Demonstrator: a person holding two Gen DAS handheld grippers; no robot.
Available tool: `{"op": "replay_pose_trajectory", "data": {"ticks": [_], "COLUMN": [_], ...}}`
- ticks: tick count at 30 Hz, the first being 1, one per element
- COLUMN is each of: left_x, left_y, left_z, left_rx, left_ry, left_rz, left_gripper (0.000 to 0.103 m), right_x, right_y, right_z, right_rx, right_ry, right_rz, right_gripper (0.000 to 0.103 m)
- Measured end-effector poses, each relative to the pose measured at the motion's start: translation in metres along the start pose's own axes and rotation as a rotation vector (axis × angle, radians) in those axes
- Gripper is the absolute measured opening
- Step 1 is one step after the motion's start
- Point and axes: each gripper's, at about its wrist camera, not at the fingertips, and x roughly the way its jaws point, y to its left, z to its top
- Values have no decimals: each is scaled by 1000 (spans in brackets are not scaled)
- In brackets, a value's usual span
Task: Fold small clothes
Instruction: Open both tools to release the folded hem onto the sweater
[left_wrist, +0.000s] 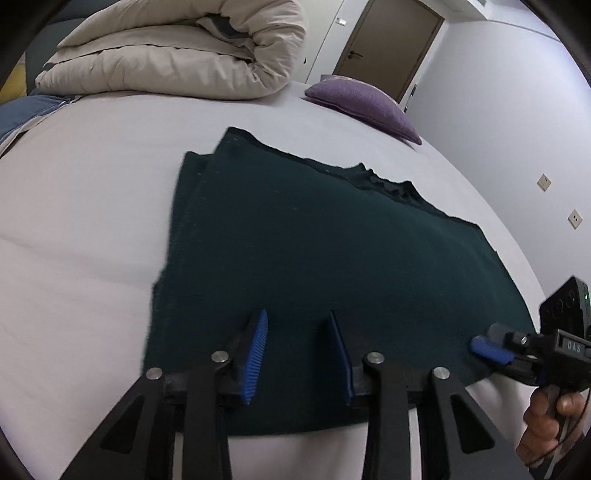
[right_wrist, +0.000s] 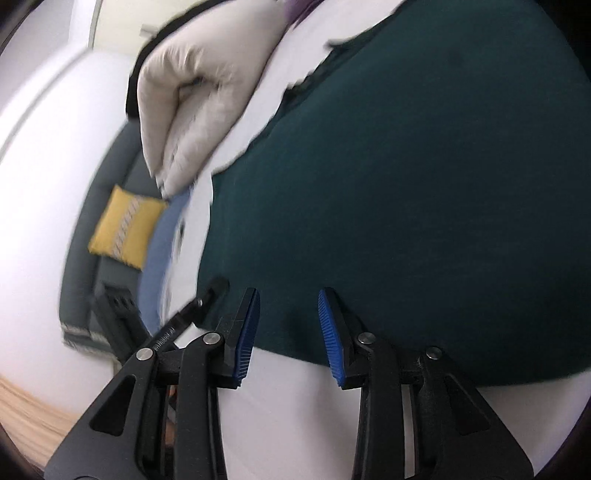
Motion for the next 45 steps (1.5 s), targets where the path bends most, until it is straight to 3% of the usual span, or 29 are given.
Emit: {"op": "replay_pose_trajectory", "data": {"ticks": [7,13,15,17,21,24,26,28,29,35,38,42,45], "left_x": [-9,-35,-46,-49,-29,-4,9,10,10,12,11,12,12], "left_y": [24,36,24,6,-30,-34,-29,-27,-28,-26,-27,-28,-28], "left_z": [-1,-4,-3,-2,3,5,4,1,1,0,0,-1,-1], "left_rx": [-30,-54,-22,35,146,147,127,132,140,147,147,150,150], "left_ry": [-9,-27,-53,-67,-41,32,80,77,77,79,76,76,74], "left_rz": [-4,64,78,89,170,211,221,222,222,223,227,230,230], "left_gripper": [37,38,47,53,60,60,60,60,61,62,62,62,62], "right_x": [-101,-195,-204,-210,-175,-127,-112,-106,-107,-157,-190,-240,-255], "right_y": [-77,-114,-107,-96,-51,-19,-29,-46,-54,-77,-78,-83,-93], "right_z": [-12,-23,-27,-28,-12,12,22,28,29,18,13,5,5], "right_rx": [189,268,264,231,120,51,79,116,137,190,189,191,206], "right_ry": [-251,-427,-447,-436,-361,-313,-267,-254,-265,-387,-452,-508,-500], "right_rz": [-15,-99,-113,-73,-39,-57,-101,-150,-107,-104,-164,-213,-233], "right_gripper": [32,32,35,35,42,47,47,41,39,41,45,60,63]}}
